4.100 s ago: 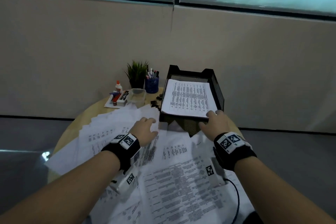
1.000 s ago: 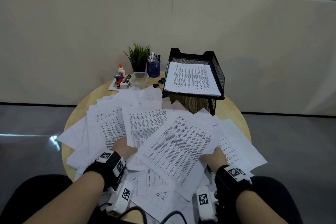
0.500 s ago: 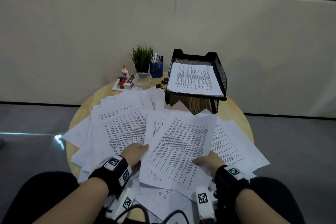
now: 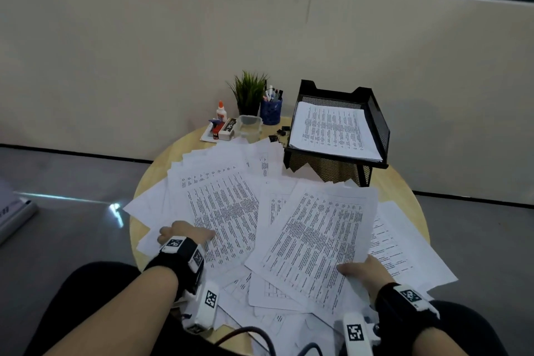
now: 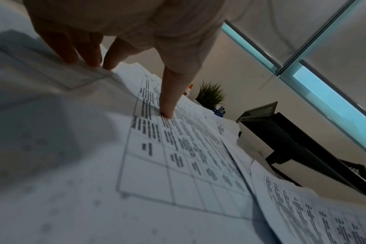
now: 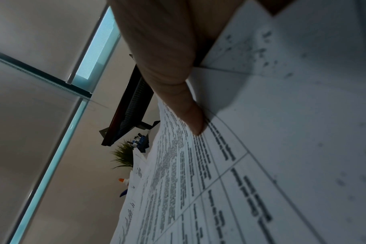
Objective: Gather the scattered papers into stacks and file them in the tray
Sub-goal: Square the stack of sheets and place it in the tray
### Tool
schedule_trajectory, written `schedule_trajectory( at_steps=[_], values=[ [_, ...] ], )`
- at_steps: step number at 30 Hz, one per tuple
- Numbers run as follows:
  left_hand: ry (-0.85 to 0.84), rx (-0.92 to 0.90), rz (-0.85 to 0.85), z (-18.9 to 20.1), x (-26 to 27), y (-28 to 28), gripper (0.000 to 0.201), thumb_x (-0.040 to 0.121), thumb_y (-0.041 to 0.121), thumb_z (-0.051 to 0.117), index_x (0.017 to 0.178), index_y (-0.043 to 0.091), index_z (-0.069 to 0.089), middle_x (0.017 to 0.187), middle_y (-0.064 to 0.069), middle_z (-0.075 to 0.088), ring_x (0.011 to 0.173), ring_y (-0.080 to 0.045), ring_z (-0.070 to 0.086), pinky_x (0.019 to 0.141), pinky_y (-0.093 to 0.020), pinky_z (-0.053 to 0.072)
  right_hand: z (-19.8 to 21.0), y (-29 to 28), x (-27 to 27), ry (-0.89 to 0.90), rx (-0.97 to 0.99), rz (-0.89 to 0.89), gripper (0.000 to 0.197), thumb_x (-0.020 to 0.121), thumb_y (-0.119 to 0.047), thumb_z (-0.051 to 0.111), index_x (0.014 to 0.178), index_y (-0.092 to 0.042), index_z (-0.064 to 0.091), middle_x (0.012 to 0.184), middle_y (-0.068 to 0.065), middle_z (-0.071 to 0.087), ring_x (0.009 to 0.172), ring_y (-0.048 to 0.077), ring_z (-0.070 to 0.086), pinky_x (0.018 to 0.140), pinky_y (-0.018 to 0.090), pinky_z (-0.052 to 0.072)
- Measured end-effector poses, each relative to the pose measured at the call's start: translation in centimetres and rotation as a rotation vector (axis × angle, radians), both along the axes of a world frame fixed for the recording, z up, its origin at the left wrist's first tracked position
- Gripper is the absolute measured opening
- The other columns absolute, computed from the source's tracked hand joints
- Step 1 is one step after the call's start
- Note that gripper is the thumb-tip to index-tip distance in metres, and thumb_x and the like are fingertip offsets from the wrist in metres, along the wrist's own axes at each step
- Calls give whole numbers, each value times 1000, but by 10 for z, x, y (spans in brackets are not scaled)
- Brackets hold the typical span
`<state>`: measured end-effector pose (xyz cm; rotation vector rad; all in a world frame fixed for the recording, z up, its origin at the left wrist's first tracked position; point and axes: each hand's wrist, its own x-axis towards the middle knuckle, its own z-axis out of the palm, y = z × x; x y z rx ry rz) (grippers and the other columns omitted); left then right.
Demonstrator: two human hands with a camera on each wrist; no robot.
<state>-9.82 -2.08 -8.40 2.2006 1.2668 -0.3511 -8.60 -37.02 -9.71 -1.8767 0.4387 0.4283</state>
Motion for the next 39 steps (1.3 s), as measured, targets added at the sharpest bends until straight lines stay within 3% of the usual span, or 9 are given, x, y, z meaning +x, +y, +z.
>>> schedule_trajectory(
  at_steps=[6, 13, 17, 21, 26, 28, 32, 34, 39],
  values=[
    [-25, -48, -7, 5, 6, 6, 57, 69, 34, 79, 101, 5, 41, 126, -19, 41, 109, -34, 52, 79, -35, 47, -2, 0, -3, 14, 141, -38, 29, 72, 2, 75, 98, 4, 63, 89, 25, 71, 85, 42, 68, 86, 56, 52],
    [-314, -134, -224, -10, 3, 4, 31, 96, 17, 50, 120, -3, 52, 120, -18, 56, 115, -32, 52, 92, -32, 41, 9, 1, -1, -13, 258, 31, 22, 81, 8, 64, 102, 1, 61, 94, 22, 71, 90, 39, 67, 83, 49, 53],
    [-298, -194, -317, -9, 3, 0, 12, 93, 13, 52, 83, 7, 51, 81, -4, 50, 82, -21, 49, 69, -24, 36, 17, 7, 3, -10, 310, 63, 22, 82, 12, 60, 101, 2, 60, 94, 21, 71, 86, 36, 68, 63, 38, 58],
    [-287, -311, -320, -12, 7, -8, 20, 92, 14, 51, 74, 7, 44, 80, -5, 48, 74, -19, 46, 57, -23, 32, 14, 18, 4, 17, 309, 89, 20, 80, 17, 59, 97, 6, 63, 88, 20, 73, 77, 32, 71, 53, 30, 57],
    [-420, -591, -205, -34, 12, -6, 67, 61, 41, 73, 115, 2, 62, 116, -11, 66, 108, -30, 61, 99, -46, 45, 12, 25, 5, 36, 292, 131, 25, 78, 14, 64, 101, 4, 63, 93, 20, 73, 84, 33, 72, 64, 35, 59],
    [-431, -648, -215, -19, 4, -17, 45, 74, 32, 73, 108, 4, 64, 112, -7, 66, 103, -25, 61, 99, -38, 44, 14, 27, 6, 22, 206, 191, 29, 76, 7, 71, 104, 2, 64, 93, 15, 74, 86, 31, 71, 74, 39, 58],
    [-465, -382, -218, -17, 8, -21, 25, 98, 35, 44, 87, 15, 53, 90, 2, 50, 86, -17, 50, 85, -27, 35, 13, 34, 10, 8, 73, 211, 29, 78, 1, 69, 105, -4, 62, 88, 10, 74, 79, 24, 71, 66, 31, 57],
    [-440, -211, -209, -15, 11, -12, 30, 99, 35, 36, 81, 15, 49, 83, 1, 46, 84, -19, 47, 83, -30, 36, 9, 37, 11, 20, 9, 182, 26, 78, -2, 69, 103, -3, 63, 87, 14, 73, 83, 32, 69, 78, 43, 57],
    [-189, 73, -29, -16, 10, 20, 42, 80, 32, 62, 116, 12, 56, 124, -16, 48, 116, -35, 45, 97, -41, 43, 6, 42, 7, -1, 32, 63, 21, 72, 2, 73, 91, 4, 63, 88, 26, 69, 85, 43, 66, 82, 57, 54]
  ],
)
